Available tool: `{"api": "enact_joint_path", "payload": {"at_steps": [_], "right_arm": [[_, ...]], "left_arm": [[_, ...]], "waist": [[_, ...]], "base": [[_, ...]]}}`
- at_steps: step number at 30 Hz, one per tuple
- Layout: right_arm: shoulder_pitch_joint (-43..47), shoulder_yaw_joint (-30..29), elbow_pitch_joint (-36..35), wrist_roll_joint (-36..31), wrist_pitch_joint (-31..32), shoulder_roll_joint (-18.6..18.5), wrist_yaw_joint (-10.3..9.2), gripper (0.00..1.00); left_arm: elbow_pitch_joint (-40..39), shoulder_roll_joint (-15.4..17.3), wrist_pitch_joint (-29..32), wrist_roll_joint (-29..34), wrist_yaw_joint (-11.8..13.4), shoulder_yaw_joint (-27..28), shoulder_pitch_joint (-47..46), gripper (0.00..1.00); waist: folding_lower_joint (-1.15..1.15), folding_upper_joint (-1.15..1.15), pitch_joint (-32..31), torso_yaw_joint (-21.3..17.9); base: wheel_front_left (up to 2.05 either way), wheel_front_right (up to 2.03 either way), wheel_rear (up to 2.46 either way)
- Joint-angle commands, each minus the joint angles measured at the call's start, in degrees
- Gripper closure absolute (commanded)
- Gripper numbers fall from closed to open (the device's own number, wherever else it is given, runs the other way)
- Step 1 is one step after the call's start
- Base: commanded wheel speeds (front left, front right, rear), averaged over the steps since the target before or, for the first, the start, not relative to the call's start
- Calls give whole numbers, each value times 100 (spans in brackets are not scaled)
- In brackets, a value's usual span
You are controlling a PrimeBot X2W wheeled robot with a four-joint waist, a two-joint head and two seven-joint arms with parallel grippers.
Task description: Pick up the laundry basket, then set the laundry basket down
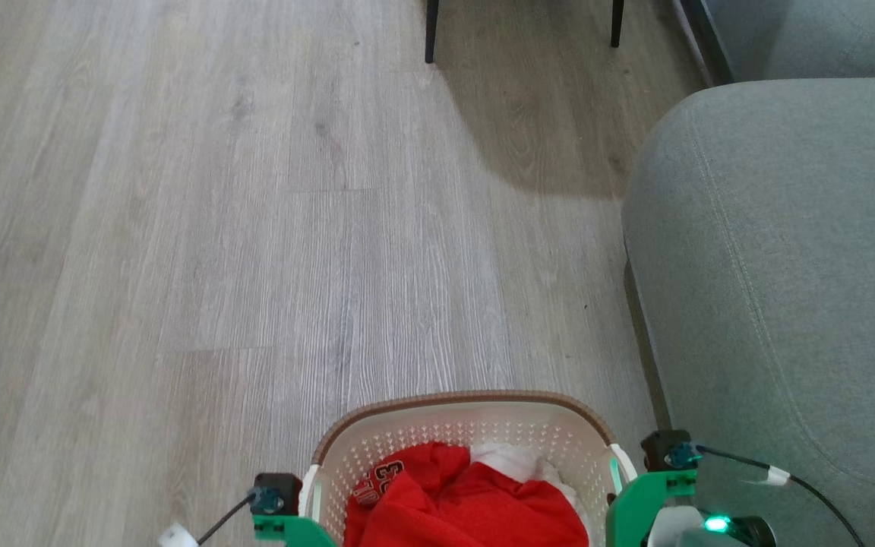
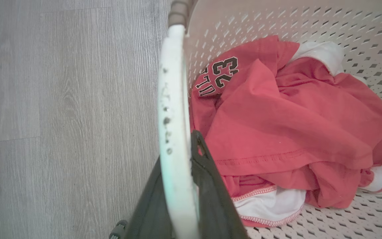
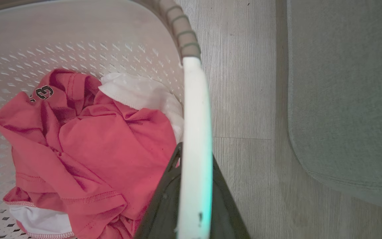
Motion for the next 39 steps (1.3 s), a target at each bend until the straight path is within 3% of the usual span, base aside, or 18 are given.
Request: {"api": "enact_joint_path", "payload": {"at_steps": [1,39], "right_arm": [[-61,122,-40,52,-90,-64,-10,100],[-434,909,117,789,-370,-64,-10,100]], "left_arm": [[20,193,-33,-47,38,63,-110,100],[134,193,-219,-415,71,-364,-295,100]], "waist": [[1,0,-13,4],[1,0,222,-36]], "base": [[0,0,0],[0,0,0]]}}
